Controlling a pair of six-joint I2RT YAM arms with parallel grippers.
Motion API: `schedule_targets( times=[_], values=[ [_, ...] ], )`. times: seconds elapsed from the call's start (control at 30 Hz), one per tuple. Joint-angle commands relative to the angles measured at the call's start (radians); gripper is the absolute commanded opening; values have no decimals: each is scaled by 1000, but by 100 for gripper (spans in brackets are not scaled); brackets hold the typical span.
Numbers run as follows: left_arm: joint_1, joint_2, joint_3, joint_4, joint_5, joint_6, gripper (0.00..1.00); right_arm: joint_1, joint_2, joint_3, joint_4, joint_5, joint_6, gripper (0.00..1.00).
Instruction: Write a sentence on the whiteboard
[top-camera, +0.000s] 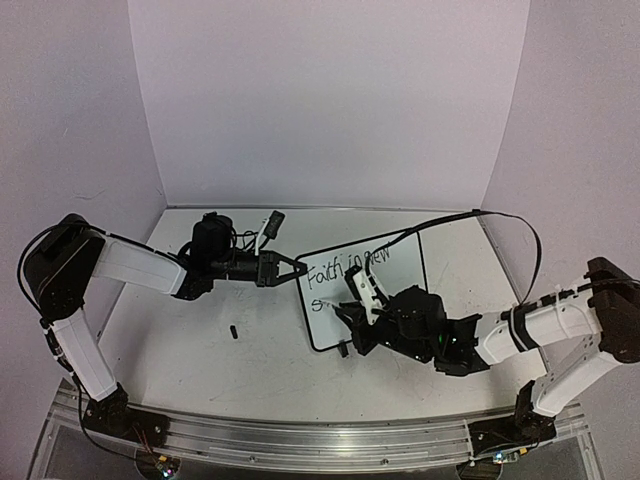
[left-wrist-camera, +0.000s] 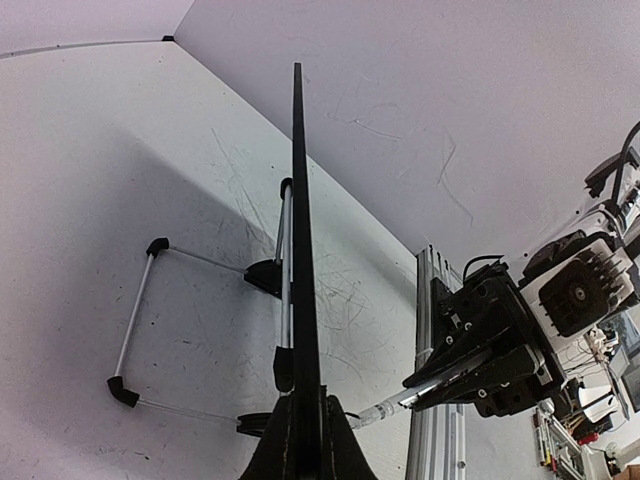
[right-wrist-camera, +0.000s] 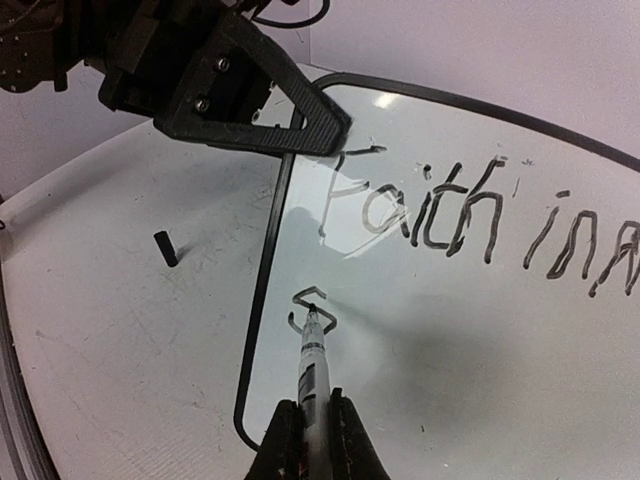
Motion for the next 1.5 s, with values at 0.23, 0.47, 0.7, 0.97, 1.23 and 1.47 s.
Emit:
schedule_targets(
  times=[0.23,0.47,0.7,0.97,1.23,1.47],
  values=[
    [-39,-10,29,-22,91,-3,0,-4,15,54,20,102,12,0],
    [-40,-12,31,-22,92,-2,0,-10,36,74,15,99,7,0],
    [-39,-11,31,-22,91,-3,0,-9,43,68,-5,96,19,0],
    [-39,-9,31,-22,90,-3,0,-9,35,41,-29,89,44,0],
    [-39,-8,31,-21,91,-3,0,-10,25,22,-52,88,66,0],
    [-39,-10,30,-21,90,-2,0,-7,21,8,-62,74,82,0]
  ],
)
